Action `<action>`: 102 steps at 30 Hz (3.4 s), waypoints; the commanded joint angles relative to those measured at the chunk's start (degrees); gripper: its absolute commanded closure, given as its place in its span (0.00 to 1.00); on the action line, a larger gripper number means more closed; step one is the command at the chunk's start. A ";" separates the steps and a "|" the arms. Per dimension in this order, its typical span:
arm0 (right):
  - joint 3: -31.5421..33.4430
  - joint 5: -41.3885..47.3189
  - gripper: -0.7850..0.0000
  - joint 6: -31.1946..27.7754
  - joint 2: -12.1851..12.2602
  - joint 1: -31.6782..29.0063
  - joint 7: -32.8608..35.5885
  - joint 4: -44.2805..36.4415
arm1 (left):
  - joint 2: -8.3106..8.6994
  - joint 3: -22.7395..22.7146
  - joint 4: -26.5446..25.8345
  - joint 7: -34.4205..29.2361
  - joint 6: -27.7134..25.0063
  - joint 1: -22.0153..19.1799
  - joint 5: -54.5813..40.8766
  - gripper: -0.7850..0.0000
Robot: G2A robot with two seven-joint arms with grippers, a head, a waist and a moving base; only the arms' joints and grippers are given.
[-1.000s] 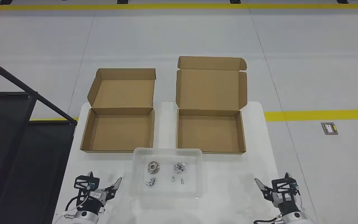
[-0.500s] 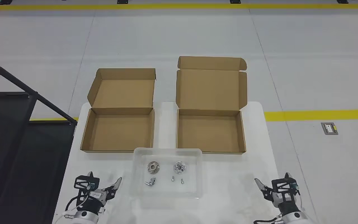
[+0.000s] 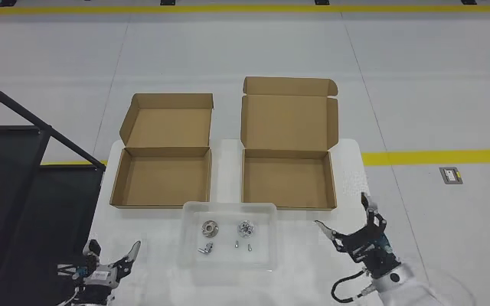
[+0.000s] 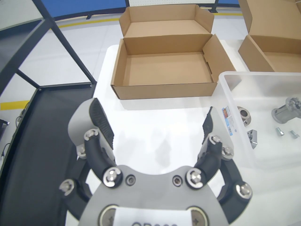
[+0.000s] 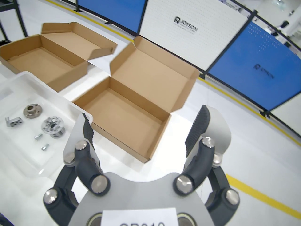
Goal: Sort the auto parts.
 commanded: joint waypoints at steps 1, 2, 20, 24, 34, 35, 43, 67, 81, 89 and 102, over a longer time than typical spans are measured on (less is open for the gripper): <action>-4.14 -0.46 0.00 -2.46 -0.17 2.90 2.85 -0.52 | -0.11 -0.95 -0.44 0.83 -0.60 1.22 -1.40 0.00; -6.10 -0.13 0.00 -3.33 -0.31 4.36 4.37 -0.29 | -0.15 -1.34 -0.59 1.30 -1.16 1.86 -1.99 0.00; -19.79 -2.02 0.00 -2.06 -2.09 16.10 23.78 4.68 | -0.15 -1.34 -0.59 1.30 -1.16 1.86 -1.99 0.00; -20.86 -0.09 0.00 -3.58 -2.28 17.22 21.15 6.30 | -0.15 -1.34 -0.59 1.30 -1.16 1.86 -1.99 0.00; -38.56 15.97 0.00 -11.42 -7.46 38.70 32.09 29.44 | -0.15 -1.34 -0.59 1.30 -1.16 1.86 -1.99 0.00; -39.80 17.52 0.00 -11.28 -8.03 40.19 33.61 31.57 | -0.15 -1.34 -0.59 1.30 -1.16 1.86 -1.99 0.00; -45.75 21.06 0.00 -6.56 -11.35 47.58 41.73 42.21 | -0.15 -1.34 -0.59 1.30 -1.16 1.86 -1.99 0.00; -49.49 14.52 0.75 1.32 -15.28 51.12 46.47 51.04 | -0.15 -1.34 -0.59 1.30 -1.16 1.86 -1.99 0.00; -38.95 13.46 1.00 -8.72 -12.17 45.86 45.60 32.15 | -0.15 -1.34 -0.59 1.30 -1.16 1.86 -1.99 0.00; -29.71 13.29 1.00 -12.93 -10.35 44.35 42.76 21.61 | -0.15 -1.34 -0.59 1.30 -1.16 1.86 -1.99 0.00; -33.68 7.44 1.00 0.44 -13.45 57.69 38.84 44.33 | -0.15 -1.34 -0.59 1.30 -1.16 1.86 -1.99 0.00</action>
